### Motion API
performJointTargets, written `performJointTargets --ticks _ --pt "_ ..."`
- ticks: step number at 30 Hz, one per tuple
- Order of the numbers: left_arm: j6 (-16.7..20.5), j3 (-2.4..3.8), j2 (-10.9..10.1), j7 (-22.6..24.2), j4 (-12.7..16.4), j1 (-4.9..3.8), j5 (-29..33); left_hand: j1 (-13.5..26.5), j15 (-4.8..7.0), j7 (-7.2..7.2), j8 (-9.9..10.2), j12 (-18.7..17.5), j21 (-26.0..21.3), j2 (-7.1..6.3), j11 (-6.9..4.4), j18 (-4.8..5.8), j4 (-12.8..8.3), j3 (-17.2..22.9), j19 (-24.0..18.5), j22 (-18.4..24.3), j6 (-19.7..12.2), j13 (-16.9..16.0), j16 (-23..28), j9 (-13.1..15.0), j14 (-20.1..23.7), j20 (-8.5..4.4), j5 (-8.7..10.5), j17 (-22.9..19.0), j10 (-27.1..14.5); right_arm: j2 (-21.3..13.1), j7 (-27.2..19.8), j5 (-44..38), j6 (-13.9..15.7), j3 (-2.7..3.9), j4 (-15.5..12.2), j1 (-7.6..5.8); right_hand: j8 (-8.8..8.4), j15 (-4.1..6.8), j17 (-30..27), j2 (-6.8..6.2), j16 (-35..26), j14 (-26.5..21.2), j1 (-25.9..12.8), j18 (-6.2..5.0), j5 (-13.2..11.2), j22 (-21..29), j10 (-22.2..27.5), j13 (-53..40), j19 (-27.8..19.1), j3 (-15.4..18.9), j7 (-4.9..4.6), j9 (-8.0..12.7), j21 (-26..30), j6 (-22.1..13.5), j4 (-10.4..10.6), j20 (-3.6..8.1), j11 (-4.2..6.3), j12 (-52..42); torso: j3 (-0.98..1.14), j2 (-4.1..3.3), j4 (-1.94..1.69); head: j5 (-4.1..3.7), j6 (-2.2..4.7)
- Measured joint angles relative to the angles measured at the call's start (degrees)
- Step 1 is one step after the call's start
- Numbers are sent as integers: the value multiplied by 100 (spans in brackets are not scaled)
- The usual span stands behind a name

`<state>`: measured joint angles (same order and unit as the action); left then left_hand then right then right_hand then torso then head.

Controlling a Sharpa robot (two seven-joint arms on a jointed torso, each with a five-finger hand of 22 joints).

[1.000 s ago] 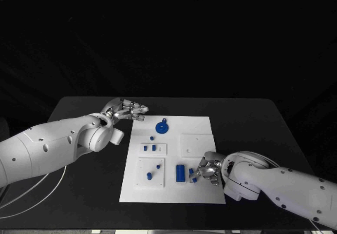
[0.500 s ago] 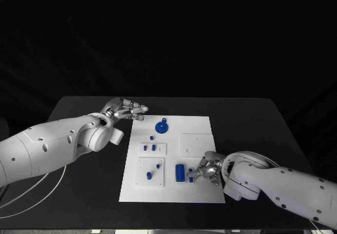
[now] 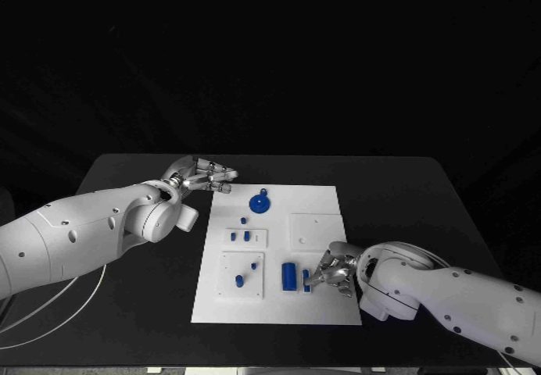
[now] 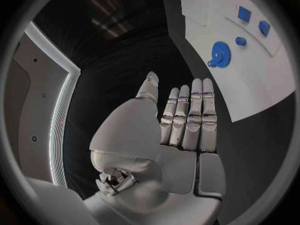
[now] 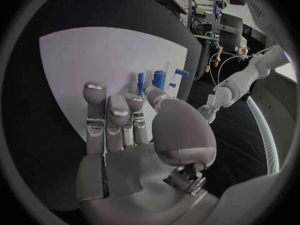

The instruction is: Assemble the parts on the task board

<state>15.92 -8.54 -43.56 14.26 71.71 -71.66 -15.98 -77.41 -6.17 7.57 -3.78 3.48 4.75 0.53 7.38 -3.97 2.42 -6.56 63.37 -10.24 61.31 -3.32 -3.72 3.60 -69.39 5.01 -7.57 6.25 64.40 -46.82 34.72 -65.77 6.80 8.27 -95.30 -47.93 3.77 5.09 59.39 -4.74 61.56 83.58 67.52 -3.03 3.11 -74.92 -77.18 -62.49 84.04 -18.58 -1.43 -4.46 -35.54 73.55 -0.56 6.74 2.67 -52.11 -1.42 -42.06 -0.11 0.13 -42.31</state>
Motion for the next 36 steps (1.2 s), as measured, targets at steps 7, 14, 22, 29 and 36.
performJointTargets --ticks 7,14,22,29,36 --pt "-1 -1 0 -8 0 0 0 0 0 0 0 0 0 0 0 0 0 0 0 0 0 0 0 0 0 0 0 0 0 21 -26 -17 -4 1 43 0 1 0 24 246 0 0 -37 0 0 0 0 -7 0 -56 0 3 0 0 -723 0 0 0 0 0 -1 -8 -3" --pt "-2 -1 1 -12 -1 0 0 0 0 0 0 0 0 0 0 0 0 0 0 0 0 0 0 0 0 0 0 -1 0 98 -25 -139 8 -29 141 -4 5 0 42 341 0 0 -132 0 0 0 -23 -18 0 -26 0 0 0 1 -854 0 21 0 0 0 -1 -16 -15" --pt "-4 -2 -1 -15 -1 0 0 0 0 0 0 0 0 0 0 0 0 0 0 -1 0 0 0 0 0 0 0 -1 0 144 -20 -243 59 -74 202 -21 21 0 47 267 0 0 -262 0 0 0 -23 -24 0 90 6 0 0 35 -717 0 22 0 1 -1 -4 -25 -20" --pt "-5 -3 -7 -17 2 0 0 0 0 0 0 0 0 0 0 0 0 0 0 -1 0 0 0 0 0 0 0 -2 0 100 -39 -256 82 -90 192 -19 -1 0 44 139 0 0 -280 0 0 1 -23 -23 0 7 17 4 0 47 -473 0 22 0 0 0 -1 -15 -10" --pt "-5 -4 -19 -18 -8 0 0 0 0 0 0 0 0 0 0 0 0 0 0 8 0 0 0 0 0 0 0 -2 0 -37 -87 -151 131 -93 166 -17 -1 0 -56 -235 -95 0 -710 0 61 1 12 36 0 559 -7 6 141 -9 271 0 -13 65 0 3 2 -13 20"
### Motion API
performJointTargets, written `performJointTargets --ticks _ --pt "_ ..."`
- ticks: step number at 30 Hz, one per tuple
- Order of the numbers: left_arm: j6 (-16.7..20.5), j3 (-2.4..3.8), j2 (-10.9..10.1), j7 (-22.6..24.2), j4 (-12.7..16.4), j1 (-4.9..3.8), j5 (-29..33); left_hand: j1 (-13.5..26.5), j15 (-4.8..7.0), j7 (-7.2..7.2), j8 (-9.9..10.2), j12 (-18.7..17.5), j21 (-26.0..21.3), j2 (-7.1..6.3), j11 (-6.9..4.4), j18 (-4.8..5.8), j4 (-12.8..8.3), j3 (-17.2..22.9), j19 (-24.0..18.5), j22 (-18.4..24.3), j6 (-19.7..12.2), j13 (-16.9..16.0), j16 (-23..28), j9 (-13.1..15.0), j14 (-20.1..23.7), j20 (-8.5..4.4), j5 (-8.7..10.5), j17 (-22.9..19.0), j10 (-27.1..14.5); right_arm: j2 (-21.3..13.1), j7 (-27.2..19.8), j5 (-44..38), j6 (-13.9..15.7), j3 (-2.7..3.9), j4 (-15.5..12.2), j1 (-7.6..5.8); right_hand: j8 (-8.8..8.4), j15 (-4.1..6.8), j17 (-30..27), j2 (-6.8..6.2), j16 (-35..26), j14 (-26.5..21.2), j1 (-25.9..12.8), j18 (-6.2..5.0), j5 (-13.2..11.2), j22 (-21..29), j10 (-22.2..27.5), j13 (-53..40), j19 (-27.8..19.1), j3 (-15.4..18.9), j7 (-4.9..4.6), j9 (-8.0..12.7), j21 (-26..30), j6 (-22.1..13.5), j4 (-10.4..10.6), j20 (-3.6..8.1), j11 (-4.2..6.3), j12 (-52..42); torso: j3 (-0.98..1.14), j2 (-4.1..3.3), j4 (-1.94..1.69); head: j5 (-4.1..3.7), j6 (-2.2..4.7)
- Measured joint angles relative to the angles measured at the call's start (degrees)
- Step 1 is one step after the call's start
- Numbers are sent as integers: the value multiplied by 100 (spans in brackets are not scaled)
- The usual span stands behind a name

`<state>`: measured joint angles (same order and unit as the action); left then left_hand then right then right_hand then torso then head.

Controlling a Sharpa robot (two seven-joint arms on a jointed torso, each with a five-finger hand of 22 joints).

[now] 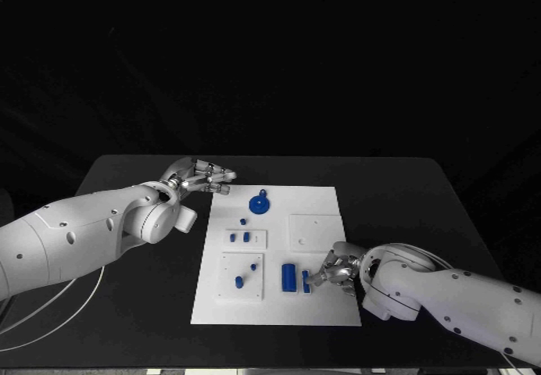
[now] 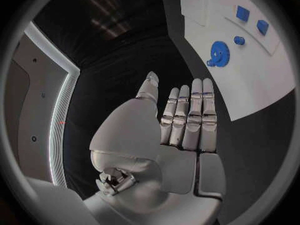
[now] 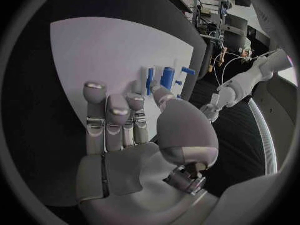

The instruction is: Assemble the parts on the task board

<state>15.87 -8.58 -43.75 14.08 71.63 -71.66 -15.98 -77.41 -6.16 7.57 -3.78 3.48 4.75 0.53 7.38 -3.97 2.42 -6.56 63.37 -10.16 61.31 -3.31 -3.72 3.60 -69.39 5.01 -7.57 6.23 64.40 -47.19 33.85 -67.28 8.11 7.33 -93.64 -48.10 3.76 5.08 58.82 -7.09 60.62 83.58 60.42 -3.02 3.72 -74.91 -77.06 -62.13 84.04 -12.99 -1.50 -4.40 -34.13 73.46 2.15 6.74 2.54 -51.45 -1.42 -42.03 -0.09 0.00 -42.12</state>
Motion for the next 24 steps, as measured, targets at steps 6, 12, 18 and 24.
performJointTargets --ticks 6,12,18,24 --pt "2 -1 -4 0 -34 0 0 0 0 4 0 0 0 0 0 0 0 0 0 0 -4 0 0 0 0 0 0 0 0 -84 -119 320 96 21 46 0 2 -15 -220 267 -311 -58 99 0 -41 0 202 241 0 1980 32 -50 703 -298 854 -42 -101 307 -3 7 1 -16 58" --pt "12 -1 -3 6 -77 0 3 0 0 21 0 0 0 0 0 0 0 0 0 0 -21 0 0 0 0 0 0 -1 0 -102 -444 835 228 108 353 -86 6 -55 -269 -54 -419 -99 271 0 -61 0 285 342 0 2008 -122 1 1006 -677 1390 -41 -122 406 -14 14 1 -22 192" --pt "50 -3 33 38 -163 0 68 0 0 21 0 0 0 0 -13 0 0 0 0 6 -21 0 0 0 0 0 0 7 13 -9 -1271 1598 301 189 1005 -300 0 -39 -501 520 -711 -209 426 0 -31 103 440 464 0 2085 -252 9 1569 -783 724 -41 -135 527 -30 48 12 -8 417" --pt "134 1 64 112 -271 -28 211 -74 84 8 0 36 20 100 -139 0 0 0 34 6 -34 0 0 0 -128 -34 -28 30 370 277 -2384 2490 300 262 1968 -706 -17 -93 -1204 891 -1554 -380 507 0 324 904 656 1300 -10 2276 -294 8 2669 -825 24 -93 -184 1173 -49 124 31 20 631"
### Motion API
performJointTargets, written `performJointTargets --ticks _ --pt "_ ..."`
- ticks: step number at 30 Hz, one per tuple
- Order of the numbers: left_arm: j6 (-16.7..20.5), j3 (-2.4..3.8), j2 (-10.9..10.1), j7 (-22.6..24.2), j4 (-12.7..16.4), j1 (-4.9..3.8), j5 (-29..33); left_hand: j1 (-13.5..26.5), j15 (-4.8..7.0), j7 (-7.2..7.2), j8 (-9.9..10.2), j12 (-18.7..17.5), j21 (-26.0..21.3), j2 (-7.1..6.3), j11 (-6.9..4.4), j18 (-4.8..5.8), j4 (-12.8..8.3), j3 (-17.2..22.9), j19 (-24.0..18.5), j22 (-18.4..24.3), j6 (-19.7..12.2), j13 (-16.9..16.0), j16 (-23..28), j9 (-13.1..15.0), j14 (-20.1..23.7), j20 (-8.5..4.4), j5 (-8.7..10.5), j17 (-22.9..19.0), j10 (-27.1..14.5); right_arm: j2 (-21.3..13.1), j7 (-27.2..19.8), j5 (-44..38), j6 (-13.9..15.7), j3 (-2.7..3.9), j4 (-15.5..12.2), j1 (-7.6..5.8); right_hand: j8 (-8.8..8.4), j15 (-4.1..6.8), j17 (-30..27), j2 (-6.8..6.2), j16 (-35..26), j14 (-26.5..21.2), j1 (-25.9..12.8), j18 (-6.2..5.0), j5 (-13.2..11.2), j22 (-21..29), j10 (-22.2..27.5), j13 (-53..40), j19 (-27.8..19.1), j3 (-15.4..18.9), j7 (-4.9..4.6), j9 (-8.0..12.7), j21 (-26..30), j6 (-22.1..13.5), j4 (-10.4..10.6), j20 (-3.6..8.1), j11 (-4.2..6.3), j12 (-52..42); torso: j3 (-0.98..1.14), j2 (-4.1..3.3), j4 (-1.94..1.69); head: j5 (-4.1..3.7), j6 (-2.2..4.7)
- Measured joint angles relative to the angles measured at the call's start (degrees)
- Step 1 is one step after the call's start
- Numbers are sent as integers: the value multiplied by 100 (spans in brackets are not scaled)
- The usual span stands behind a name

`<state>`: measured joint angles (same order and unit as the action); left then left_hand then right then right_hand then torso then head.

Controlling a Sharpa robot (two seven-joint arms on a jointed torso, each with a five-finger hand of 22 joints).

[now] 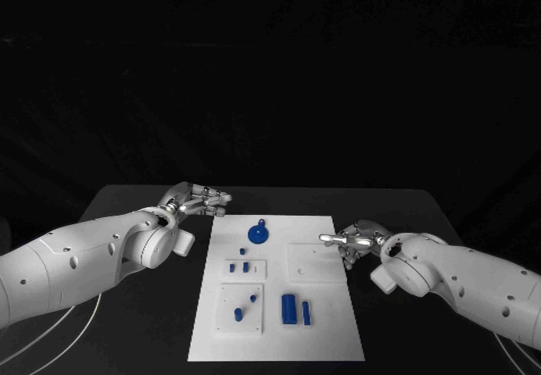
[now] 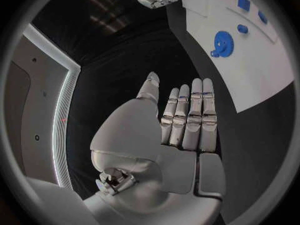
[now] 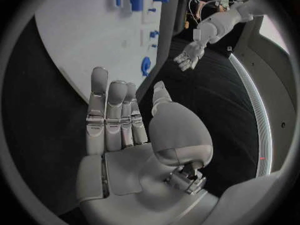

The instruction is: Assemble the parts on the task board

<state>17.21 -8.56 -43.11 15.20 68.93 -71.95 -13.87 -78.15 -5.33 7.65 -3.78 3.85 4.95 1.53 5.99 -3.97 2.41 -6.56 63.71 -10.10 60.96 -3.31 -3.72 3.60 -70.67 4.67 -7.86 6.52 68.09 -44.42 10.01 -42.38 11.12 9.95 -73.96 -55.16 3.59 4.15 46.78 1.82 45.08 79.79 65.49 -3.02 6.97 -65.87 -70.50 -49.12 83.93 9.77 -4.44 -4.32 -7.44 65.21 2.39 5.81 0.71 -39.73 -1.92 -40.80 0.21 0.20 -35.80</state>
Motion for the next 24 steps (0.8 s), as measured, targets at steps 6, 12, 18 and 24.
performJointTargets --ticks 6,12,18,24 --pt "102 14 88 74 -181 -120 197 -32 0 -21 0 -25 24 67 7 92 -18 -65 8 10 -21 -3 0 0 70 -34 -6 15 -22 389 -880 770 -34 94 893 -264 0 -326 -1122 213 -1778 -549 179 0 102 2050 363 1990 -887 -64 -171 31 348 -279 -284 -387 -257 1357 5 57 15 23 231" --pt "168 20 303 183 -517 -174 607 -12 -132 -91 0 -25 -91 47 76 91 -58 -73 -536 186 -359 -3 0 0 893 244 -6 -257 -750 800 -1535 1367 -139 188 1563 -316 21 -1078 -3652 377 -4062 -1485 315 -93 127 4988 761 4525 -2824 -297 -360 73 369 -911 -477 -1265 -829 3494 40 128 13 38 464" --pt "203 29 505 337 -809 -192 988 137 -134 -155 0 -24 -91 7 26 -546 -180 11 -858 497 -646 -3 0 -11 1348 844 -6 -293 -1016 1120 -1981 1772 -231 299 1992 -342 5 -1193 -4326 377 -4124 -1919 315 -271 156 6176 1210 4571 -3149 -429 -331 90 312 -1318 -549 -1584 -882 3604 75 181 15 54 627" --pt "208 42 532 367 -831 -176 1063 1176 132 -410 163 -180 -245 -56 -227 -294 -232 277 -3099 745 -2852 133 160 -157 3698 393 306 -443 -2786 1140 -2064 1861 -229 286 2013 -344 -159 -893 -4469 174 -4294 -3348 -564 -160 -160 6356 3232 4716 -5372 -680 -21 235 467 -3488 -425 -1248 -559 3765 86 204 16 55 644"
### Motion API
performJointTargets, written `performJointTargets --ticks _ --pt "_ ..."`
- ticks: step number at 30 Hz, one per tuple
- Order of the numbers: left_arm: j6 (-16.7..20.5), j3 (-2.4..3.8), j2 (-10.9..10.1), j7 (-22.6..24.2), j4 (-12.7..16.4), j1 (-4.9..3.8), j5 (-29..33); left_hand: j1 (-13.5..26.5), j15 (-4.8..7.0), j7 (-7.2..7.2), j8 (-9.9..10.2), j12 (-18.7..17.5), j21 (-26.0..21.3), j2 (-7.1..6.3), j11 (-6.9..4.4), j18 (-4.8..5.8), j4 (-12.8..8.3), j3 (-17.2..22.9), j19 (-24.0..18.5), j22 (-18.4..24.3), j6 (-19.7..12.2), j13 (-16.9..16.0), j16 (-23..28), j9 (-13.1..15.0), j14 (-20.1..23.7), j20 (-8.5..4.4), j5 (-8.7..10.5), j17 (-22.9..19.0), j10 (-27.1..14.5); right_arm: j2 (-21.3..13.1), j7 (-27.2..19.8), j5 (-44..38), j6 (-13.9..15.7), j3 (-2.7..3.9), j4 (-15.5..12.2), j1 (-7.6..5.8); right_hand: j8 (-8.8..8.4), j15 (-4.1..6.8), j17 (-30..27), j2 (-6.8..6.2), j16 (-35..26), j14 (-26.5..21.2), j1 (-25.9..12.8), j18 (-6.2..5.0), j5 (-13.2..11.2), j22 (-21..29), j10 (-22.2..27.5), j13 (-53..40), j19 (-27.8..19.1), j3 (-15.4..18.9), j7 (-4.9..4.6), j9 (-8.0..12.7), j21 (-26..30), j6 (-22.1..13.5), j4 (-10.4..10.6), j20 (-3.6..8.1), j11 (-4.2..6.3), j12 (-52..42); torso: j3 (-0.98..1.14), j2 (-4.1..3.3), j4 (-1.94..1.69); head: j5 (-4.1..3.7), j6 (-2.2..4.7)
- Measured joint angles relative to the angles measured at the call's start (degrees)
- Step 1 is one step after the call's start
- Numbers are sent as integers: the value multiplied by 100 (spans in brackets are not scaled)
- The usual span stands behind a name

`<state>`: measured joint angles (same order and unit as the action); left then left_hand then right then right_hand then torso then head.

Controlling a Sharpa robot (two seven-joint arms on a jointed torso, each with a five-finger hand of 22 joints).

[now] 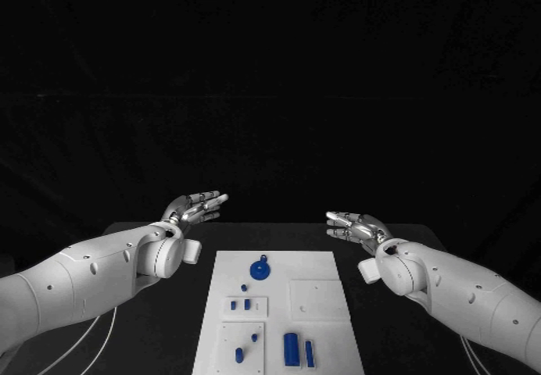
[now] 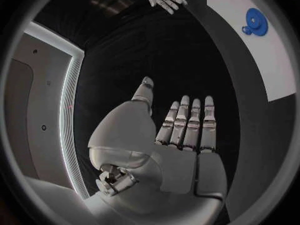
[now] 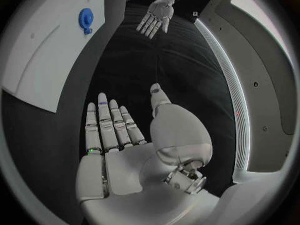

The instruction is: Assemble the parts on the task board

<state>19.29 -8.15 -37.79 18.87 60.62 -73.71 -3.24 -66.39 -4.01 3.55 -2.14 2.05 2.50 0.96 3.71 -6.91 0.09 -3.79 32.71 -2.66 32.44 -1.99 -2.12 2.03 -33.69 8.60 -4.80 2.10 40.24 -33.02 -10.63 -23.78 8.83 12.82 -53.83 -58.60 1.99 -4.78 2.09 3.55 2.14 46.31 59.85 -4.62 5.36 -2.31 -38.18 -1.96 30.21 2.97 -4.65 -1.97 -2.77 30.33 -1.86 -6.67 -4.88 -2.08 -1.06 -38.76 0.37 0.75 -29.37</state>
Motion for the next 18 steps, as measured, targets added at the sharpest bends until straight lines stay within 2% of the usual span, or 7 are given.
performJointTargets --ticks 2,4,5,8,12,14,18 --pt "27 30 -39 -2 85 52 0 554 120 -103 65 -61 -70 -25 -109 210 -3 112 -954 78 -946 58 63 -58 984 -252 136 -60 -1151 -38 3 15 35 -44 -94 0 -58 148 -65 -104 -65 -1310 -618 129 -162 70 1128 60 -902 -79 143 60 83 -907 66 200 146 64 3 18 -1 -2 -23" --pt "70 67 -72 -1 217 123 0 1010 195 -170 103 -94 -118 -42 -178 339 -7 181 -1573 127 -1559 97 102 -98 1619 -416 228 -100 -1911 -85 0 43 86 -97 -223 0 -89 233 -102 -170 -93 -2158 -1774 207 -256 111 1824 94 -1452 -132 228 94 131 -1460 99 323 235 100 7 55 -3 -8 -55" --pt "109 99 -96 3 334 179 1 1641 231 -204 103 -95 -131 -51 -213 385 -6 217 -1883 154 -1865 114 103 -116 1938 -495 271 -121 -2295 -123 -12 74 136 -141 -335 -1 -93 279 -122 -204 -110 -2626 -2535 208 -312 132 2201 113 -1750 -162 272 112 161 -1757 118 389 282 101 10 88 -4 -12 -84" --pt "262 212 -173 46 704 345 13 3519 300 -265 151 -126 -169 -69 -277 477 -7 273 -2439 198 -2418 149 146 -151 2513 -642 356 -157 -2988 -239 -86 194 330 -278 -701 -19 -122 356 -152 -263 -131 -3416 -3875 299 -402 172 2841 145 -2253 -191 348 146 195 -2262 146 498 363 145 26 209 -12 -26 -180" --pt "616 405 -334 168 1354 651 52 5014 352 -308 153 -156 -200 -80 -324 563 -13 309 -2837 231 -2819 170 165 -175 2926 -749 398 -181 -3489 -456 -288 473 753 -525 -1365 -57 -155 412 -181 -308 -160 -4003 -4891 300 -453 198 3312 166 -2624 -230 404 170 212 -2633 154 582 427 149 58 414 -21 -51 -322" --pt "830 497 -412 251 1693 807 78 5434 362 -321 176 -156 -200 -83 -339 563 -17 313 -2951 237 -2928 177 172 -181 3042 -777 408 -186 -3623 -567 -420 642 1003 -647 -1710 -75 -155 428 -186 -322 -160 -4169 -5184 380 -470 205 3446 174 -2728 -246 419 176 231 -2737 170 604 439 172 72 516 -27 -61 -388" --pt "1307 655 -543 452 2294 1079 140 6023 399 -351 176 -168 -200 -90 -357 562 -1 328 -3104 248 -3067 184 172 -188 3187 -824 433 -195 -3820 -801 -759 1063 1622 -906 -2453 -114 -155 454 -192 -339 -183 -4400 -5576 383 -495 213 3628 182 -2870 -246 452 180 235 -2878 170 645 460 172 90 653 -34 -71 -467"
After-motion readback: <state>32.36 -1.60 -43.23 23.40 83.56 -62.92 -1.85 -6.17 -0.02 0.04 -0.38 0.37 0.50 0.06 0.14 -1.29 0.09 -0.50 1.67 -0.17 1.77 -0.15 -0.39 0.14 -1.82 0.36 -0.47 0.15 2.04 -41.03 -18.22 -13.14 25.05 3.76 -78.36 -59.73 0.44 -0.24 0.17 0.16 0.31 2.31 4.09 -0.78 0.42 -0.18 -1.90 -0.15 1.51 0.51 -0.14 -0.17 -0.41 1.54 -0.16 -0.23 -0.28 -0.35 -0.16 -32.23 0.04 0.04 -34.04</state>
